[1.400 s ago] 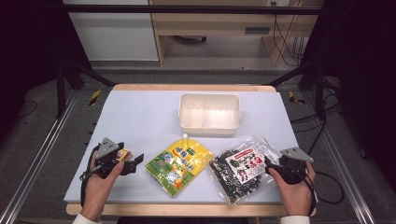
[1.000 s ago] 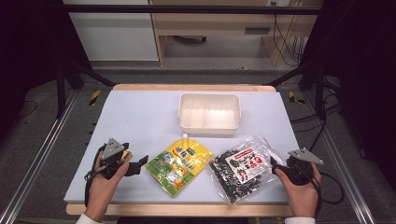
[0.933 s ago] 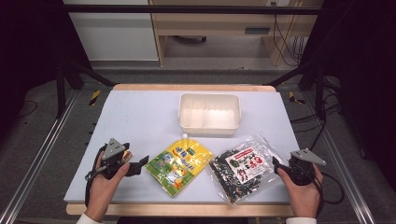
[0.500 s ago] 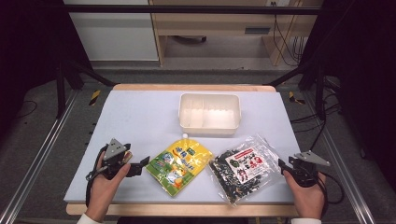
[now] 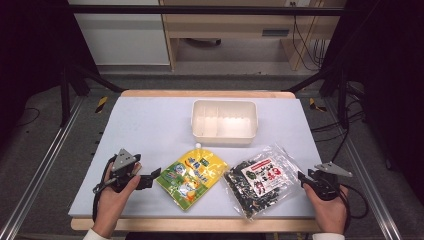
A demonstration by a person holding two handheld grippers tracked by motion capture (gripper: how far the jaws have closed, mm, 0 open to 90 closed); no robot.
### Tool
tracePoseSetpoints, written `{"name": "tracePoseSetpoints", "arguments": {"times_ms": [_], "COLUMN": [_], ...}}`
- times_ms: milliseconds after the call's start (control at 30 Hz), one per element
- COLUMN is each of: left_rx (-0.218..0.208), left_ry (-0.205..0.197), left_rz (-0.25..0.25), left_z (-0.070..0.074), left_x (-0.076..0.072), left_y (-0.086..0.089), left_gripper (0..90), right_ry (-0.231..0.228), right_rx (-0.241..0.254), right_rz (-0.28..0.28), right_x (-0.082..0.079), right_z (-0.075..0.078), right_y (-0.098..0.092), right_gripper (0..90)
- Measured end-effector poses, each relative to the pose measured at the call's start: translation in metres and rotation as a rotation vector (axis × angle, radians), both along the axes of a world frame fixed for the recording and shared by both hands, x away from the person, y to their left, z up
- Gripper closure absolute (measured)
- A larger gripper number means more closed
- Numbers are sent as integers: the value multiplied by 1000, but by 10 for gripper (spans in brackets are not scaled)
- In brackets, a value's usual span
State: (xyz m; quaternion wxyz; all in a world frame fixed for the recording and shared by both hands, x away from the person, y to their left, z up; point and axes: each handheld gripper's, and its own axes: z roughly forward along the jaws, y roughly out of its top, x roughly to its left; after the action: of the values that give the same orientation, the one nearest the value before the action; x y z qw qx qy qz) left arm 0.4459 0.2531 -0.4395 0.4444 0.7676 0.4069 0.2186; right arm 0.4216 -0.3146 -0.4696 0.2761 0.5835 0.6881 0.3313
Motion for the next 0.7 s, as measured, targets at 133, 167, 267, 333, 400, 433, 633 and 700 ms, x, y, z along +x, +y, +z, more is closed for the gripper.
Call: {"name": "tracePoseSetpoints", "arguments": {"times_ms": [133,167,267,333,400,433,633,700], "left_rx": [2,2,2,1,1,2,3,2], "left_ry": [2,2,2,3,2,2,0,1], "left_rz": [-3,-4,-7,-8,-8,-10,-3,-6], "left_z": [0,0,0,-1,-1,0,0,-1], "left_x": [0,0,0,0,0,0,0,0], "left_y": [0,0,-1,-2,-2,-2,-1,-2], "left_gripper": [79,79,79,79,80,80,83,83], "right_ry": [16,16,17,21,25,28,34,31], "right_rx": [18,18,29,36,40,48,61,63], "right_rz": [-6,-6,-9,-7,-5,-2,4,12], "right_x": [1,1,2,2,2,2,3,3], "right_z": [-2,-2,-3,-3,-4,-4,-5,-6], "right_y": [-1,-1,-2,-2,-2,-3,-3,-4], "right_gripper": [554,554,543,536,536,535,546,562]}}
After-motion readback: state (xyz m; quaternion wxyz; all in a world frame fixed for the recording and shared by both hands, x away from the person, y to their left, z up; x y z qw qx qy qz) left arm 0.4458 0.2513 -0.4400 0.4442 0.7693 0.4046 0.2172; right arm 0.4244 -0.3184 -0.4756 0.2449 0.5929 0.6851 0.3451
